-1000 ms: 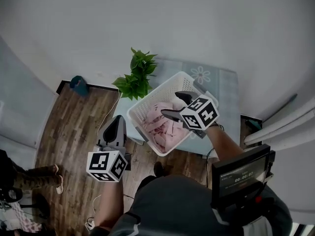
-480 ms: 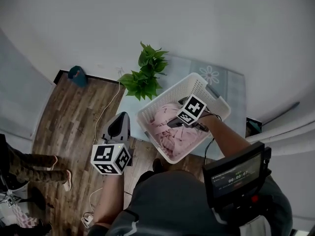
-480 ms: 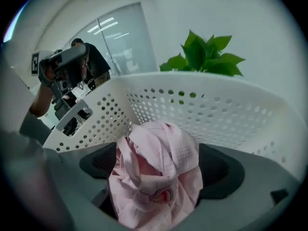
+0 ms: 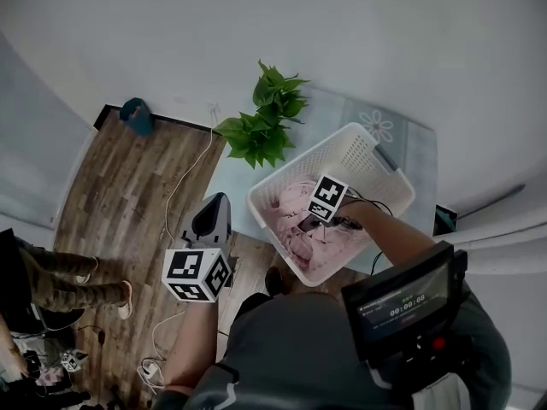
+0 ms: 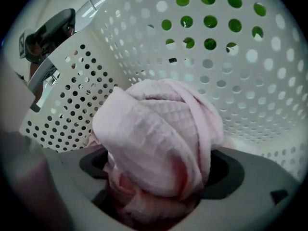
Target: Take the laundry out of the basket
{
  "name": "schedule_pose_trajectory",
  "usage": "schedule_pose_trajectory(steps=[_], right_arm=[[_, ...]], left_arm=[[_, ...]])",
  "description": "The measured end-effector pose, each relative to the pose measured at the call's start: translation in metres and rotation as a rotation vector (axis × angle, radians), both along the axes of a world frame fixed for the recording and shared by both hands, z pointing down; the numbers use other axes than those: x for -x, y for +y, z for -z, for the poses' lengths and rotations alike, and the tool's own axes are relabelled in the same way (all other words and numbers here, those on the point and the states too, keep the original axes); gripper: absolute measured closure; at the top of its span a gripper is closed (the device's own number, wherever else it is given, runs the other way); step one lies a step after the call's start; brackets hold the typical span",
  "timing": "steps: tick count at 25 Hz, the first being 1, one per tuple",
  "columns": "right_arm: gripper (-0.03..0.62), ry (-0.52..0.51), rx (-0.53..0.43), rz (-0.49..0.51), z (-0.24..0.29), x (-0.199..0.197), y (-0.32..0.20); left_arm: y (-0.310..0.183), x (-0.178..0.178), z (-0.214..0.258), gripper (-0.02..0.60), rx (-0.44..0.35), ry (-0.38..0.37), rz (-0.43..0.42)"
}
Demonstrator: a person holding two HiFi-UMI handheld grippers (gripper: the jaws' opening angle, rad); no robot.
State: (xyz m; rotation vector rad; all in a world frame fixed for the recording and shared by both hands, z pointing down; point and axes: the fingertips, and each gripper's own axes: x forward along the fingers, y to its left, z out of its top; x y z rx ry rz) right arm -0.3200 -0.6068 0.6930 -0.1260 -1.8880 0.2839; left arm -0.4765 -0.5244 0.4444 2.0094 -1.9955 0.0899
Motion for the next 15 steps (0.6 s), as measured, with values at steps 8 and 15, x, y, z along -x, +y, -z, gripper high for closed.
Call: schedule_pose_trajectory(steps=[8, 15], right_arm=[[0.231, 0.023, 0.013, -0.036, -0.009, 0.005, 0.005], [0.321, -0.014, 0.006, -0.069, -0.004, 0.008, 0.003]], left_arm=[[0.010, 0.011, -0.012, 0.578, 0.012, 0.029, 0.034], [0.013, 0.013, -0.007, 0.578, -0.006, 0.023, 0.048]])
